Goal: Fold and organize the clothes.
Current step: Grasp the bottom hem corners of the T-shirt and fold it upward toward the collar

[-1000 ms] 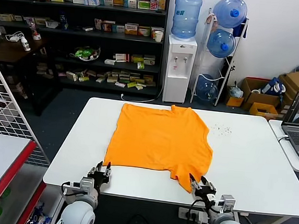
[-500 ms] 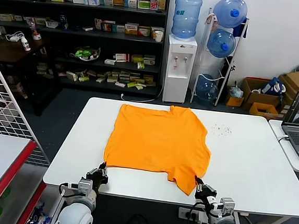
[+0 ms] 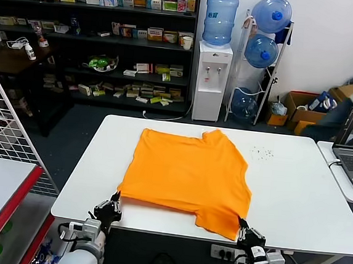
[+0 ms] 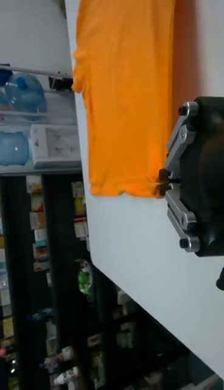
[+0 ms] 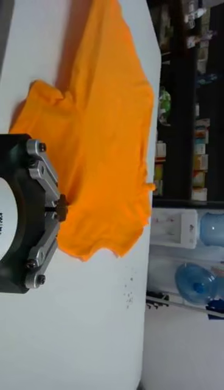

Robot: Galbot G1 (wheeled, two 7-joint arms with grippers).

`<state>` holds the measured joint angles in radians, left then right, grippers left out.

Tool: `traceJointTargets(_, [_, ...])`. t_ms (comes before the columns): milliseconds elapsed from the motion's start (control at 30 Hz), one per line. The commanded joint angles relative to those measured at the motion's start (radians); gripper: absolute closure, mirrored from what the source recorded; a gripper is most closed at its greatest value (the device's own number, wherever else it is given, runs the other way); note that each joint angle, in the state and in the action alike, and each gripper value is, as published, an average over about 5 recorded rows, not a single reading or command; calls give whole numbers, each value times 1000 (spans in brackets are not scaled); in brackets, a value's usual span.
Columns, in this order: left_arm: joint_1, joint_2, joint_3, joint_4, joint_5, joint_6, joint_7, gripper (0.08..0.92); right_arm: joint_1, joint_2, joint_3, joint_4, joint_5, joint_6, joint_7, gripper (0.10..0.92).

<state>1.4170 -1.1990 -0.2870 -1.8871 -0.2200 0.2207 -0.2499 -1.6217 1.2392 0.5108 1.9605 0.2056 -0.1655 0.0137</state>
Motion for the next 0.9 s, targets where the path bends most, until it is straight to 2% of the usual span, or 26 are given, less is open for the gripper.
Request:
traceJointTargets(33, [54,-14,8,-60,105,-56,-3,908,-55,-15,9,64,-72,69,17,902])
traceJointTargets(367, [-160,-50,41,162,107,-102,-12,908,221,-37,-13,-178,18,121,14,902])
traceJointTargets(600, [-274,-21,76,268,70,-81,-16,908,358,-43,-36,-279,53,80,26,902])
traceJointTargets(900, [-375,13,137,337,28,-64,-12,908,487,-72,-84,-358,113,14,38,902])
